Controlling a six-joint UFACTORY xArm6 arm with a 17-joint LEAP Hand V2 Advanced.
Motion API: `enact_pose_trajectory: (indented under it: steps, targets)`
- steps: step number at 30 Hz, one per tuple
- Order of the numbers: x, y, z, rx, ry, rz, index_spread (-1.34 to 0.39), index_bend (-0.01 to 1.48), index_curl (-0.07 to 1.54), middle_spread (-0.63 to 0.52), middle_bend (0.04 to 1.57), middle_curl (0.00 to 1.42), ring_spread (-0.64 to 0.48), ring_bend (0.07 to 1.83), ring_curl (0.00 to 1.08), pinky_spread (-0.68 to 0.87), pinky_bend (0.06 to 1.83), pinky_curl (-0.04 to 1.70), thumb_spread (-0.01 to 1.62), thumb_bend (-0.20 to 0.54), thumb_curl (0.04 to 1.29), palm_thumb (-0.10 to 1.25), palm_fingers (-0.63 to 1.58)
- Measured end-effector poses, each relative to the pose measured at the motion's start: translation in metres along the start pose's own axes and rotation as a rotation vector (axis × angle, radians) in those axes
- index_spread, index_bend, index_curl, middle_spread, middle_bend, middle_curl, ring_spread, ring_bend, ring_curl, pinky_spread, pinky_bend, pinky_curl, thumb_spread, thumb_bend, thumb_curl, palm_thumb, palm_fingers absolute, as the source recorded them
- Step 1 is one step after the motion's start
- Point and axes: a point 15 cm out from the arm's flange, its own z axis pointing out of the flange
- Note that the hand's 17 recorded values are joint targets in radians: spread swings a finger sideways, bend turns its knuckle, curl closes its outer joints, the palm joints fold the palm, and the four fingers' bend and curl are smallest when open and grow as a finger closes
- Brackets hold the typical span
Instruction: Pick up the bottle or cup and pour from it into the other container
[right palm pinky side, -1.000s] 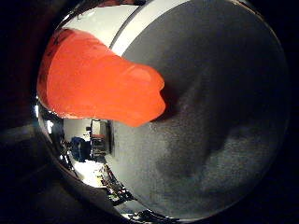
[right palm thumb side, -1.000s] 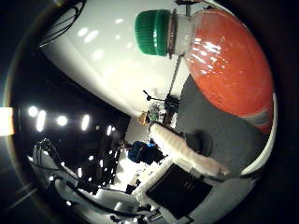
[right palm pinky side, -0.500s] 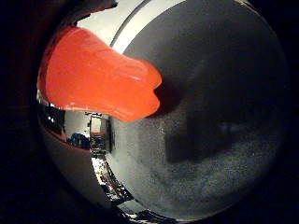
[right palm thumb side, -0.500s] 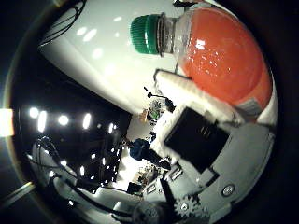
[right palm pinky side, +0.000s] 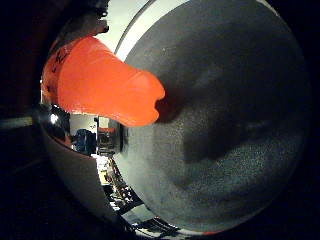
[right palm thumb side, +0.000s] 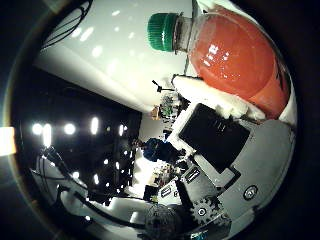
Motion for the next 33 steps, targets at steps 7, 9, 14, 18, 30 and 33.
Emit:
enact_pose_trajectory:
  steps: [7, 9, 14, 18, 30, 33]
  targets:
    - [-0.056, -0.013, -0.006, -0.046, 0.085, -0.102, -0.19, 1.12, 0.83, -0.11, 1.33, 0.74, -0.2, 1.38, 0.64, -0.22, 1.46, 0.48, 0.38, -0.014, 0.78, 1.14, 1.12]
    - [-0.07, -0.012, -0.007, -0.088, 0.131, -0.13, -0.19, 1.14, 0.82, -0.11, 1.34, 0.75, -0.2, 1.4, 0.66, -0.22, 1.44, 0.5, 0.32, -0.019, 0.81, 1.14, 1.12]
    - [-0.11, -0.01, 0.0, -0.192, 0.231, -0.201, -0.18, 1.16, 0.81, -0.11, 1.34, 0.75, -0.19, 1.42, 0.68, -0.21, 1.42, 0.56, 0.24, -0.019, 0.85, 1.13, 1.13]
    - [-0.144, -0.005, 0.006, -0.28, 0.326, -0.237, -0.18, 1.17, 0.8, -0.11, 1.34, 0.76, -0.19, 1.43, 0.69, -0.21, 1.4, 0.6, 0.21, -0.019, 0.87, 1.13, 1.12]
    - [-0.244, 0.004, 0.062, -0.534, 0.62, -0.426, -0.19, 1.19, 0.79, -0.12, 1.34, 0.77, -0.19, 1.43, 0.7, -0.22, 1.34, 0.71, 0.17, -0.019, 0.91, 1.13, 1.12]
    - [-0.261, 0.008, 0.076, -0.593, 0.708, -0.464, -0.19, 1.19, 0.79, -0.12, 1.34, 0.77, -0.19, 1.43, 0.7, -0.22, 1.32, 0.74, 0.15, -0.021, 0.91, 1.12, 1.12]
